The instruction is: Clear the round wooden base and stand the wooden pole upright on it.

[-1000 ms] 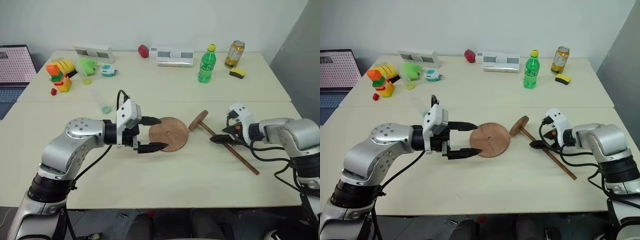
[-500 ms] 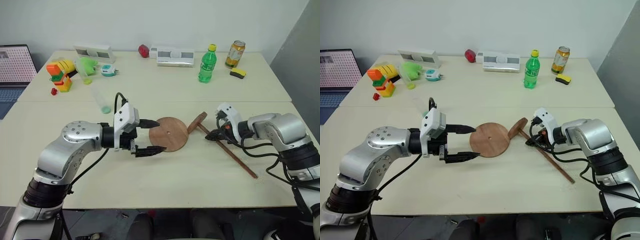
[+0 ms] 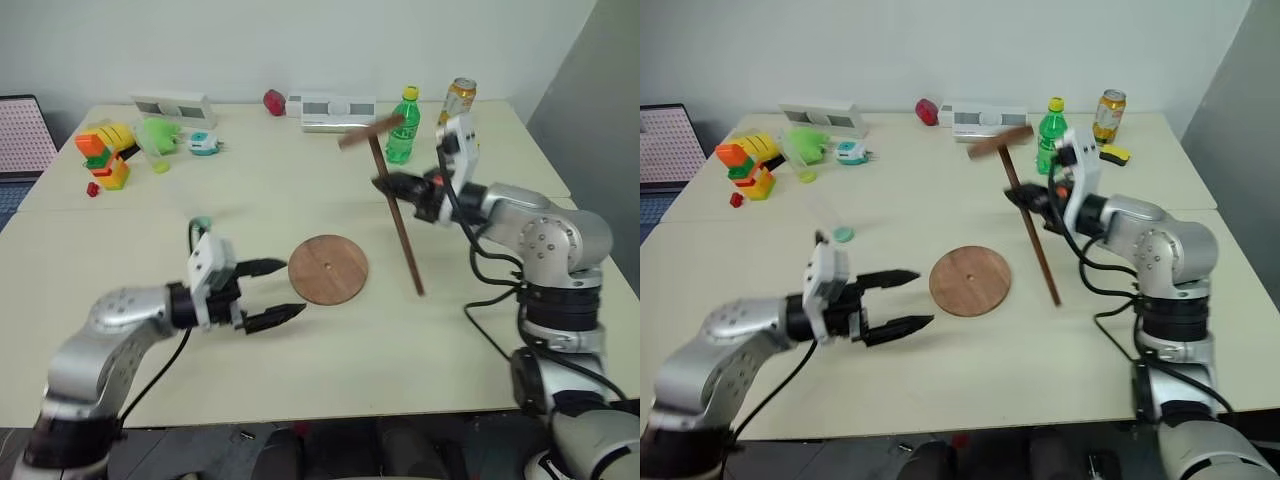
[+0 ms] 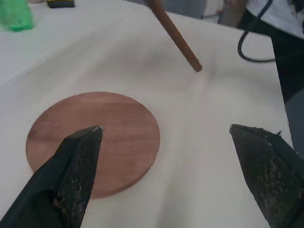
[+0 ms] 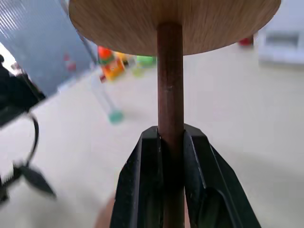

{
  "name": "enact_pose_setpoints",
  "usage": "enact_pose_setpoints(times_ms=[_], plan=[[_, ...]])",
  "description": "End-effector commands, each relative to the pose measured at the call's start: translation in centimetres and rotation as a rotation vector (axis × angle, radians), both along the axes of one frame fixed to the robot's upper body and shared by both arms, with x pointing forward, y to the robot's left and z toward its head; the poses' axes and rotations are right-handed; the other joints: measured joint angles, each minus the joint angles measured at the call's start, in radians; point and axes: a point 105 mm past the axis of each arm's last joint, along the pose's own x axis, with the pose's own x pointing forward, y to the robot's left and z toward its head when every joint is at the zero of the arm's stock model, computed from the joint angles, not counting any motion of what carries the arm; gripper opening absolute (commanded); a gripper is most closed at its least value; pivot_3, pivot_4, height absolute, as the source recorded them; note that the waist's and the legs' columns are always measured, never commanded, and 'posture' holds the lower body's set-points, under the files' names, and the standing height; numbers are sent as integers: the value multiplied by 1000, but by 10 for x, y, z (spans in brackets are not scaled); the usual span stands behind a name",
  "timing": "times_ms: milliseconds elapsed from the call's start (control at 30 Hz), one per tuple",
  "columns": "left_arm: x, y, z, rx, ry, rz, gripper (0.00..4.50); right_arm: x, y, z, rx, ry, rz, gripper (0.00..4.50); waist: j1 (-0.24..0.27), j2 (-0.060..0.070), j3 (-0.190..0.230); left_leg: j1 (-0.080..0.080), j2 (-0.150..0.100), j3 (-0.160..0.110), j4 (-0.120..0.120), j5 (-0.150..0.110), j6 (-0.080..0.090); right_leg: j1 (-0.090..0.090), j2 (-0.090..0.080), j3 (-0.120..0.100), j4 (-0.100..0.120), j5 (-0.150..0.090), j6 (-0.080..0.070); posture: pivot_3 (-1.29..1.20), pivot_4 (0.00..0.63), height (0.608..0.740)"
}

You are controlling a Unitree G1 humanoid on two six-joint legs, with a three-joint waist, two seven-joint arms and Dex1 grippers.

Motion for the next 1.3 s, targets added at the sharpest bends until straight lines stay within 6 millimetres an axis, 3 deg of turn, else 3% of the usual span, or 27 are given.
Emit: enact_pose_setpoints(times_ms=[33,133,333,567,700,933,1300], plan=[[-13,3,12,-19,-118,88,4500,2,10,36,176,-180,-124,212,3,0,0,0,0,0,1,0,0,0,0,1,1,0,0,0,150,740],[-22,0,6,-30,-116,125,4500,16,22,37,248,-211,-220,212,13,-1,0,1,0,0,2,1,-1,0,-1,0,3,0,0,0,150,740],[-25,-1,5,-51,-131,190,4500,42,35,6,291,-148,-322,212,18,-1,0,4,-2,1,1,1,-1,2,0,0,3,0,0,0,150,740],[-23,2,8,-46,-147,224,4500,47,55,-31,313,-10,-312,212,8,0,0,3,-1,2,0,1,-1,0,1,1,3,0,0,0,150,740],[-21,4,8,-40,-153,232,4500,50,56,-41,327,43,-322,212,6,0,0,3,-1,2,0,1,-1,0,1,1,3,0,0,0,150,740],[-20,4,9,-40,-157,237,4500,52,56,-44,369,97,-327,212,2,0,0,3,-1,2,0,1,-1,0,2,1,3,0,0,0,150,740],[-18,1,11,-46,-160,231,4500,50,75,-38,413,120,-287,212,2,0,0,3,-1,2,0,1,-1,0,2,1,3,0,0,0,150,740]])
